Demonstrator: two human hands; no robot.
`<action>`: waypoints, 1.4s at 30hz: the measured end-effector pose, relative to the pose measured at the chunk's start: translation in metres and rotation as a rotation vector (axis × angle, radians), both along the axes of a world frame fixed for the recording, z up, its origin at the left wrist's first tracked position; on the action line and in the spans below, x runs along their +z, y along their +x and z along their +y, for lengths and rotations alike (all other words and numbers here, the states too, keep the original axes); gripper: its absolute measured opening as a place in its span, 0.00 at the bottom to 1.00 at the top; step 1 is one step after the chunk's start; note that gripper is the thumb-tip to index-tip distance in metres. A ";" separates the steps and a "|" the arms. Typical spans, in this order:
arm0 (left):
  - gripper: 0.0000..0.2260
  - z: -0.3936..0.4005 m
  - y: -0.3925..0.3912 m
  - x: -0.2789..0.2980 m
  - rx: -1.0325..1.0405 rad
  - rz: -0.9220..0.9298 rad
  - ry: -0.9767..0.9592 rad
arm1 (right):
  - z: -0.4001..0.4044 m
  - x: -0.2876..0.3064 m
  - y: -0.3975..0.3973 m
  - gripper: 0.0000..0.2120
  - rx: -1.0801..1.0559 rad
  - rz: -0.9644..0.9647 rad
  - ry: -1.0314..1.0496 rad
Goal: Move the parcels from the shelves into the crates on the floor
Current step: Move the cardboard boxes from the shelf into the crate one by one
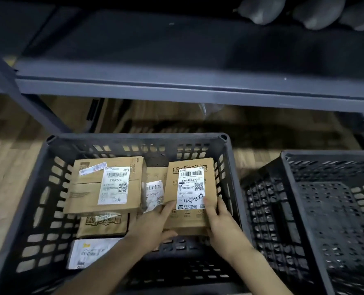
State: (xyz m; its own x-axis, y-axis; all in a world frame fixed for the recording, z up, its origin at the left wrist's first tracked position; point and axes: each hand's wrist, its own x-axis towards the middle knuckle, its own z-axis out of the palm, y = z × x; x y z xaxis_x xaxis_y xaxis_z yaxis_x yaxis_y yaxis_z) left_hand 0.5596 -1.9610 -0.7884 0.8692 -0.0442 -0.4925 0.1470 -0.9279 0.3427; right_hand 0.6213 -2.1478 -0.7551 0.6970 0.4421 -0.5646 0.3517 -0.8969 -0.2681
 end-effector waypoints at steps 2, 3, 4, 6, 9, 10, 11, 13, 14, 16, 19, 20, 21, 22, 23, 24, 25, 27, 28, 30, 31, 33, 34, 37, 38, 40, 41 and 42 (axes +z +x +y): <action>0.37 0.001 0.004 -0.021 -0.043 0.027 -0.012 | 0.003 -0.008 0.003 0.42 0.023 -0.012 -0.040; 0.38 0.002 0.004 -0.030 -0.060 0.037 -0.009 | 0.006 -0.010 0.003 0.43 0.033 -0.011 -0.064; 0.39 0.003 0.005 -0.036 -0.075 0.040 -0.003 | 0.009 -0.010 0.003 0.43 0.035 -0.012 -0.090; 0.39 0.005 0.004 -0.045 -0.097 0.031 0.018 | 0.017 -0.015 0.000 0.40 0.037 -0.009 -0.143; 0.37 0.012 0.006 -0.052 -0.128 0.007 0.029 | 0.027 -0.024 -0.002 0.35 -0.011 0.055 -0.172; 0.37 0.013 0.007 -0.053 -0.144 0.005 0.035 | 0.028 -0.029 -0.002 0.36 -0.018 0.061 -0.195; 0.37 0.015 0.008 -0.055 -0.161 0.006 0.038 | 0.028 -0.032 0.000 0.37 -0.016 0.069 -0.225; 0.35 0.017 0.008 -0.059 -0.184 -0.007 0.031 | 0.028 -0.038 0.003 0.36 -0.012 0.094 -0.263; 0.35 0.015 0.007 -0.060 -0.200 -0.018 0.034 | 0.029 -0.042 0.004 0.34 -0.010 0.104 -0.277; 0.34 0.008 0.006 -0.061 -0.267 -0.020 0.060 | 0.031 -0.049 0.006 0.30 0.011 0.127 -0.284; 0.32 -0.007 0.006 -0.063 -0.349 0.002 0.129 | 0.038 -0.064 0.007 0.30 0.102 0.138 -0.285; 0.31 -0.009 0.007 -0.063 -0.352 -0.001 0.150 | 0.041 -0.070 0.009 0.31 0.121 0.124 -0.292; 0.32 -0.010 0.008 -0.063 -0.357 -0.003 0.163 | 0.044 -0.076 0.012 0.33 0.132 0.098 -0.302; 0.32 -0.010 0.009 -0.062 -0.366 0.000 0.168 | 0.047 -0.081 0.016 0.34 0.137 0.065 -0.309; 0.32 -0.009 0.009 -0.063 -0.375 0.003 0.166 | 0.050 -0.085 0.020 0.36 0.135 0.037 -0.312; 0.31 -0.008 0.008 -0.063 -0.377 0.003 0.157 | 0.053 -0.087 0.025 0.37 0.126 0.020 -0.314; 0.31 -0.008 0.007 -0.065 -0.373 0.000 0.141 | 0.054 -0.087 0.029 0.38 0.109 0.019 -0.312; 0.31 -0.006 0.006 -0.070 -0.363 -0.014 0.110 | 0.055 -0.085 0.034 0.42 0.099 0.053 -0.305; 0.31 -0.004 0.006 -0.073 -0.354 -0.021 0.092 | 0.054 -0.084 0.035 0.45 0.107 0.067 -0.308; 0.31 -0.001 0.004 -0.077 -0.332 -0.044 0.040 | 0.051 -0.081 0.035 0.49 0.133 0.087 -0.320; 0.31 0.000 0.002 -0.080 -0.311 -0.060 0.004 | 0.050 -0.081 0.034 0.51 0.135 0.098 -0.320; 0.31 0.003 -0.001 -0.085 -0.256 -0.085 -0.075 | 0.047 -0.080 0.033 0.57 0.153 0.111 -0.335; 0.31 0.005 -0.002 -0.087 -0.215 -0.096 -0.119 | 0.046 -0.080 0.033 0.58 0.171 0.103 -0.344; 0.32 0.012 -0.001 -0.090 -0.132 -0.139 -0.191 | 0.047 -0.080 0.030 0.60 0.224 0.067 -0.371; 0.33 0.013 0.000 -0.091 -0.122 -0.148 -0.205 | 0.047 -0.081 0.029 0.60 0.236 0.058 -0.384; 0.33 0.015 0.001 -0.096 -0.092 -0.147 -0.235 | 0.049 -0.083 0.027 0.60 0.256 0.026 -0.415; 0.33 0.015 0.000 -0.099 -0.058 -0.143 -0.271 | 0.049 -0.084 0.026 0.60 0.270 0.004 -0.424; 0.33 0.016 -0.001 -0.104 -0.015 -0.136 -0.320 | 0.050 -0.085 0.026 0.59 0.287 -0.014 -0.428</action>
